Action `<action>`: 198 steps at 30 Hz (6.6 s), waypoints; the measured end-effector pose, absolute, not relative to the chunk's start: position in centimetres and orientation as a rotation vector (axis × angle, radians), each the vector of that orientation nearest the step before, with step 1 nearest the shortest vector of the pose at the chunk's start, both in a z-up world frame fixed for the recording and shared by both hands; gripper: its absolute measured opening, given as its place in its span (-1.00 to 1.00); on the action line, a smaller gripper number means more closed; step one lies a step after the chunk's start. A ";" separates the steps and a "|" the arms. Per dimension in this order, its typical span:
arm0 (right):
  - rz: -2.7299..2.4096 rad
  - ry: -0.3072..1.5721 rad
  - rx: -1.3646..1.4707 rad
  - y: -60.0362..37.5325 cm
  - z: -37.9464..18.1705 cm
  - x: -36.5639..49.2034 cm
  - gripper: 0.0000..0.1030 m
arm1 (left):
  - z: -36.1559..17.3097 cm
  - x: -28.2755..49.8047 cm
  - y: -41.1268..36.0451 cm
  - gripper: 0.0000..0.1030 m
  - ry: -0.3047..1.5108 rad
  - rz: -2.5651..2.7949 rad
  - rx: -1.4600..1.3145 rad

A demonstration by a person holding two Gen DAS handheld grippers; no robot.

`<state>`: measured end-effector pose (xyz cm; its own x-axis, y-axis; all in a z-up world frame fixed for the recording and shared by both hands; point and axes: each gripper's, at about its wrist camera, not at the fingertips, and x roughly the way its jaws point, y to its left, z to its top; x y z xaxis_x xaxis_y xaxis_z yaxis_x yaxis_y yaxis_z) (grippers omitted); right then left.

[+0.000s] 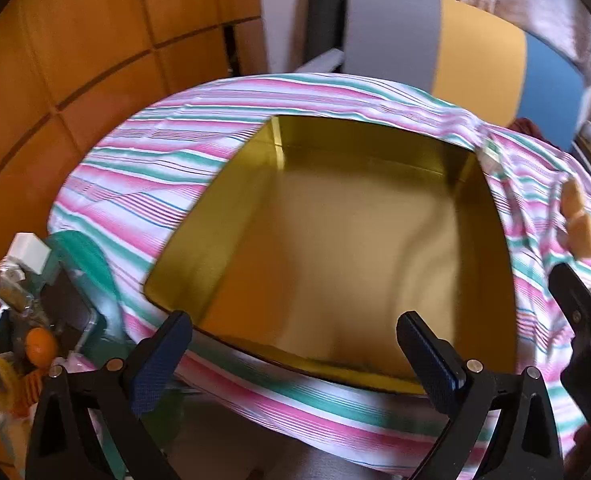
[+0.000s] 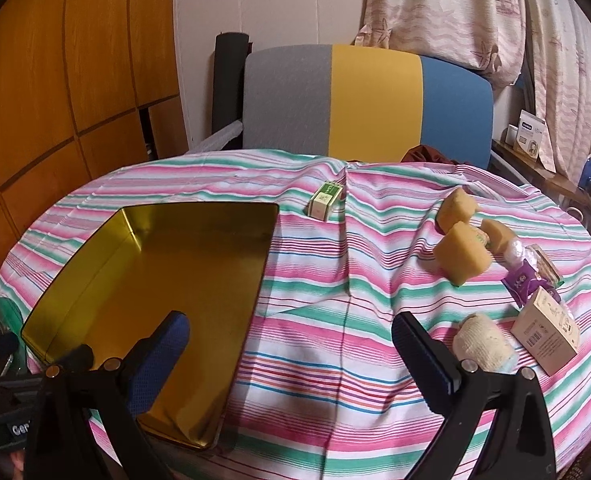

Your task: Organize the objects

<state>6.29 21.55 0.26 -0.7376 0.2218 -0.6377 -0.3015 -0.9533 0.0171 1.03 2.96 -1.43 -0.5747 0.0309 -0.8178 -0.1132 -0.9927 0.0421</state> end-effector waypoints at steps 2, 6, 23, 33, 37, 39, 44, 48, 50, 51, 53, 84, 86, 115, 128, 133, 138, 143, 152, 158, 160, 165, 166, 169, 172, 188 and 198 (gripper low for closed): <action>2.693 0.174 -0.943 22.2 0.2 6.8 1.00 | -1.6 1.4 3.7 0.99 0.142 2.670 -1.397; 2.697 0.194 -0.915 24.3 0.0 8.0 1.00 | -2.1 2.5 5.4 0.99 0.166 2.620 -1.347; 2.346 0.233 -0.819 42.5 -1.6 16.6 1.00 | -1.5 9.1 13.5 1.00 0.166 2.238 -1.115; 2.467 0.220 -0.988 49.1 -3.4 15.5 0.62 | -1.7 9.6 16.3 1.00 0.185 2.141 -1.172; 2.508 0.268 -0.992 48.3 -4.3 16.0 0.50 | -1.9 9.9 17.2 1.00 0.242 2.172 -1.155; 2.545 0.316 -0.970 47.6 -4.4 16.3 0.50 | -2.1 9.9 17.6 1.00 0.244 2.174 -1.151; 2.592 0.327 -0.999 46.0 -4.8 15.0 0.49 | -2.3 9.4 19.0 1.00 0.201 2.115 -1.187; 2.543 0.392 -0.993 46.9 -5.8 13.9 0.04 | -2.4 8.8 20.5 1.00 0.190 2.119 -1.204; 2.502 0.452 -0.975 47.9 -6.5 13.5 0.00 | -2.4 8.4 21.3 1.00 0.196 2.132 -1.213; 2.487 0.458 -0.957 48.0 -6.7 13.6 0.00 | -2.5 8.3 21.6 1.00 0.204 2.140 -1.221; 2.461 0.454 -0.919 48.2 -7.0 13.7 0.00 | -2.7 7.8 22.7 1.00 0.214 2.152 -1.245; 2.317 0.553 -0.786 49.9 -8.1 16.0 0.03 | -6.5 5.0 30.2 0.19 -0.096 1.959 -1.237; 2.311 0.537 -0.791 49.7 -8.1 15.9 0.03 | -6.2 5.5 30.1 0.02 -0.088 1.930 -1.223; 2.386 0.096 -0.790 44.0 -6.9 13.8 0.00 | -2.0 5.0 14.1 -0.14 -0.209 2.174 -1.021; 2.435 0.155 -0.776 40.3 -6.0 14.1 0.00 | -2.4 0.5 4.4 -0.46 -0.301 2.407 -1.052; 2.570 0.224 -0.712 36.3 -3.1 13.0 0.00 | -3.7 -1.3 1.8 -0.46 -0.286 2.505 -1.118; 2.784 0.246 -0.665 31.4 0.5 11.4 0.00 | -4.8 -2.6 -1.2 -0.33 -0.370 2.568 -1.198; 2.969 0.249 -0.785 26.3 1.3 8.9 0.00 | -4.7 -2.8 -3.0 0.32 -0.486 2.624 -1.219; 3.035 0.107 -1.006 19.6 0.7 4.7 0.00 | -2.7 -2.3 -3.8 0.88 -0.493 2.759 -1.168; 2.956 0.018 -1.174 17.8 -1.5 2.7 0.00 | -2.1 -2.5 -5.6 0.94 -0.582 2.785 -1.175; 2.952 0.023 -1.191 17.5 -2.0 2.6 0.00 | -2.0 -2.5 -5.9 0.94 -0.605 2.781 -1.177; 2.946 0.009 -1.210 17.3 -2.6 2.7 0.00 | -1.9 -2.4 -5.9 0.94 -0.610 2.777 -1.186; 2.942 0.010 -1.213 17.3 -2.7 2.7 0.00 | -2.0 -2.4 -5.8 0.94 -0.606 2.773 -1.190; 2.926 0.025 -1.234 17.1 -2.9 2.3 0.01 | -2.0 -2.3 -5.4 0.94 -0.591 2.766 -1.200; 2.920 0.029 -1.234 17.1 -2.9 2.2 0.03 | -2.0 -2.2 -5.1 0.94 -0.580 2.758 -1.203; 2.983 0.195 -1.087 18.1 0.0 6.3 0.16 | -2.0 -1.7 -4.2 0.95 -0.561 2.734 -1.216; 3.052 0.316 -1.167 17.4 -0.7 7.1 0.16 | -1.9 -1.4 -3.8 0.95 -0.560 2.734 -1.219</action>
